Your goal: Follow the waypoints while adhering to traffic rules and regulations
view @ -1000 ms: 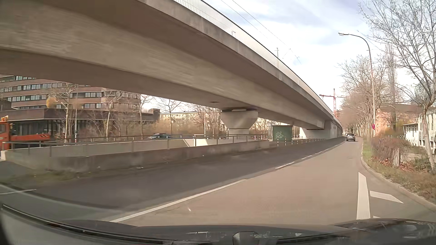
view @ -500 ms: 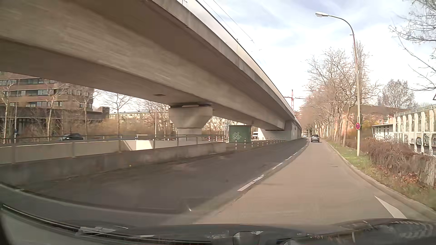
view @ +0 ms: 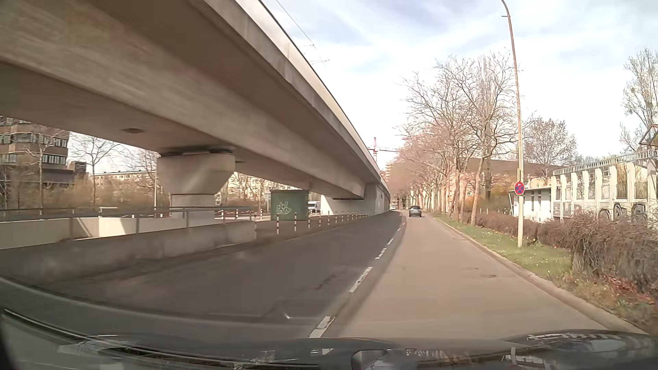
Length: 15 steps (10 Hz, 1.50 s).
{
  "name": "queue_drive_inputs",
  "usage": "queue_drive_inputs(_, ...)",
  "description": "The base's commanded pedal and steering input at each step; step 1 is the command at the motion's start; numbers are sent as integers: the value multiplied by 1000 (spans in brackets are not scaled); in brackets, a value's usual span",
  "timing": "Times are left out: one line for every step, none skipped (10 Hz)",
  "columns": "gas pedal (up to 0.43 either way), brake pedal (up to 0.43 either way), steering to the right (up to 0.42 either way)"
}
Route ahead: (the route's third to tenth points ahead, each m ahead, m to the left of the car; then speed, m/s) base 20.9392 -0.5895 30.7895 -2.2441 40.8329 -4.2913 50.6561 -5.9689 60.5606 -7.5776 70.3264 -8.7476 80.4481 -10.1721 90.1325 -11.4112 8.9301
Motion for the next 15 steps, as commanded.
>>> queue_drive_inputs(157,0,155)
queue_drive_inputs(169,0,149)
queue_drive_inputs(169,0,133)
queue_drive_inputs(169,0,108)
queue_drive_inputs(169,0,87)
queue_drive_inputs(177,0,72)
queue_drive_inputs(177,0,59)
queue_drive_inputs(177,0,47)
queue_drive_inputs(177,0,35)
queue_drive_inputs(177,0,22)
queue_drive_inputs(177,0,15)
queue_drive_inputs(177,0,12)
queue_drive_inputs(177,0,7)
queue_drive_inputs(177,0,2)
queue_drive_inputs(177,0,-2)
